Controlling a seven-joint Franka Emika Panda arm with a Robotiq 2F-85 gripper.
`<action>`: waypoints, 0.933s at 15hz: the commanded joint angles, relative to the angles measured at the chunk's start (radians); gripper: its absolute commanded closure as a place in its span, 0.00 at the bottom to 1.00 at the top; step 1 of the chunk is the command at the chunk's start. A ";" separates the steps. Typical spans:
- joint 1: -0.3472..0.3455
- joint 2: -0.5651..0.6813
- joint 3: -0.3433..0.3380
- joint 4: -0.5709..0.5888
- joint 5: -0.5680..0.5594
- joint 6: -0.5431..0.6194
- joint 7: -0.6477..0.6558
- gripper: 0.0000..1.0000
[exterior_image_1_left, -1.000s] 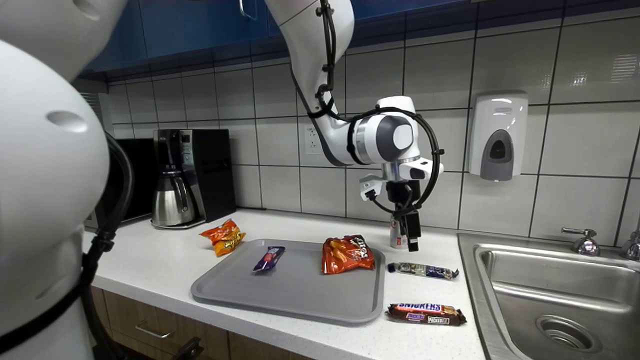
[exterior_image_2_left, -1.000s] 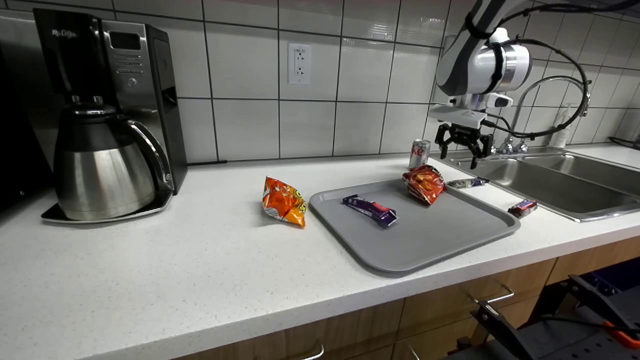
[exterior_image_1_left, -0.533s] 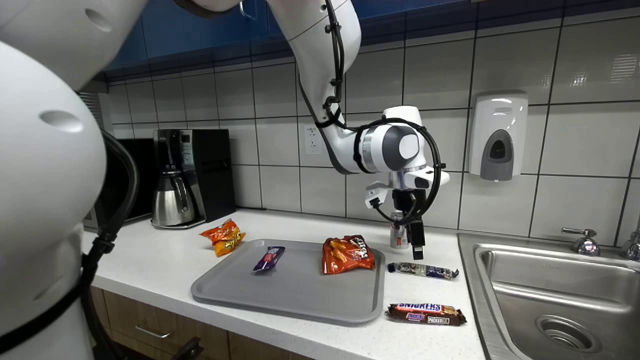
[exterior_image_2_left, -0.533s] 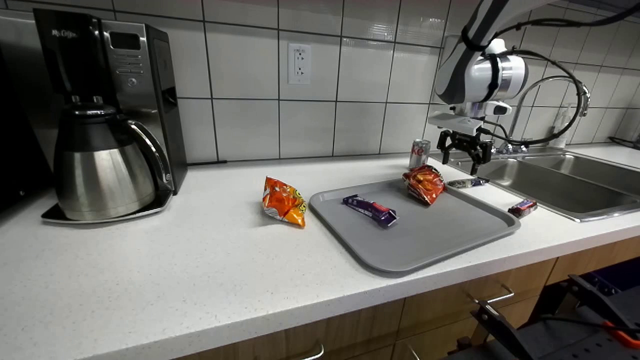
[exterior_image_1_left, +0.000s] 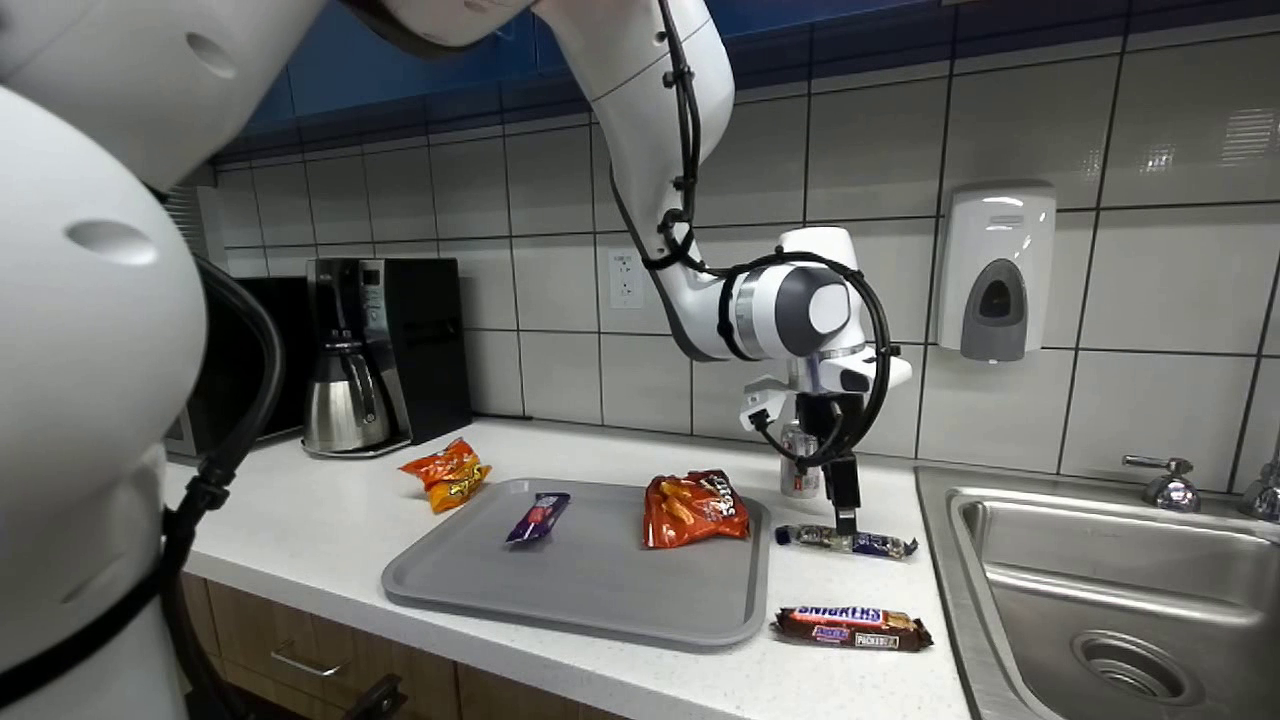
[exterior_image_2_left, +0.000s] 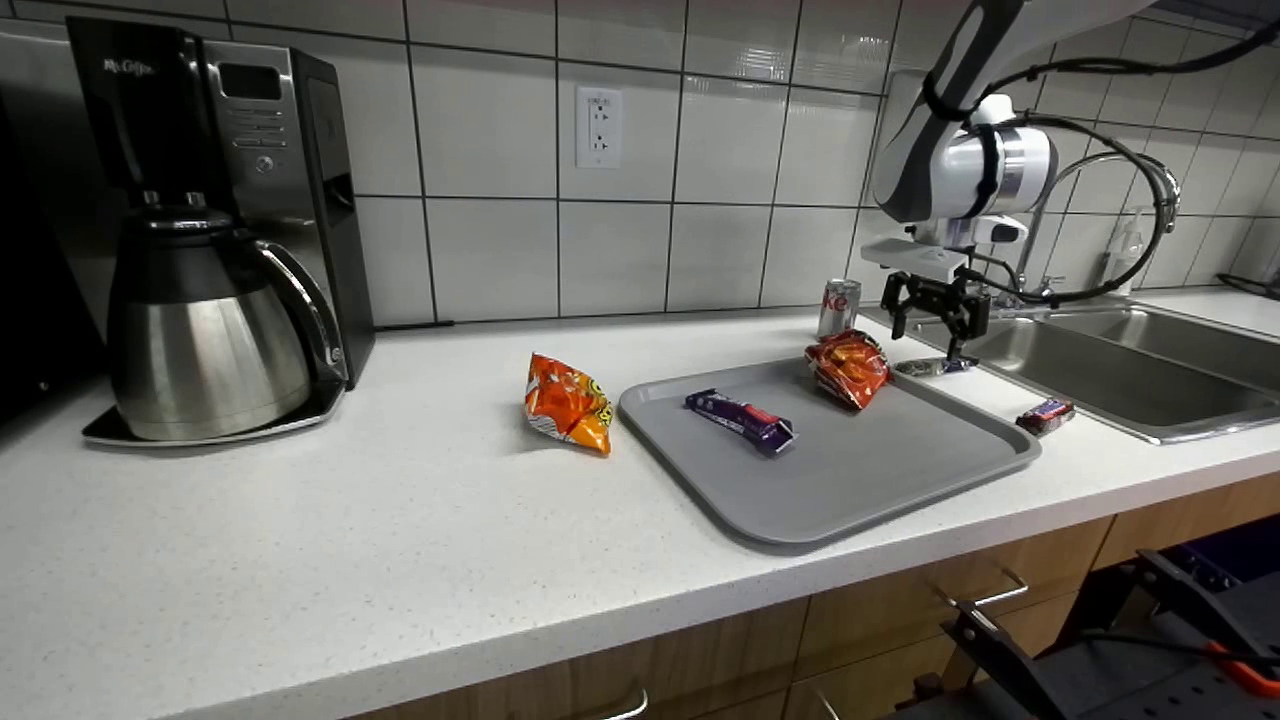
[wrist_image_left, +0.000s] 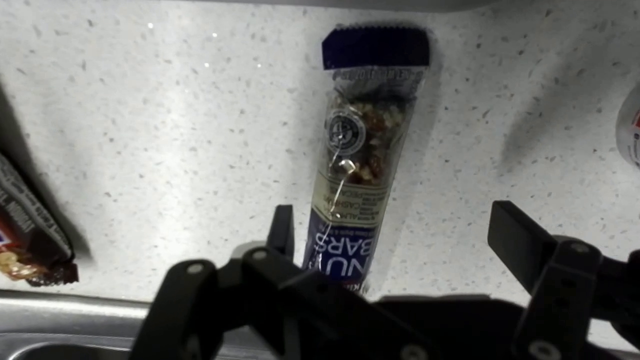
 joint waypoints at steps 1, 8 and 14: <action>-0.012 0.014 0.008 0.034 0.023 -0.046 0.014 0.00; -0.011 0.027 0.006 0.039 0.031 -0.062 0.016 0.00; -0.011 0.028 0.004 0.042 0.028 -0.068 0.016 0.06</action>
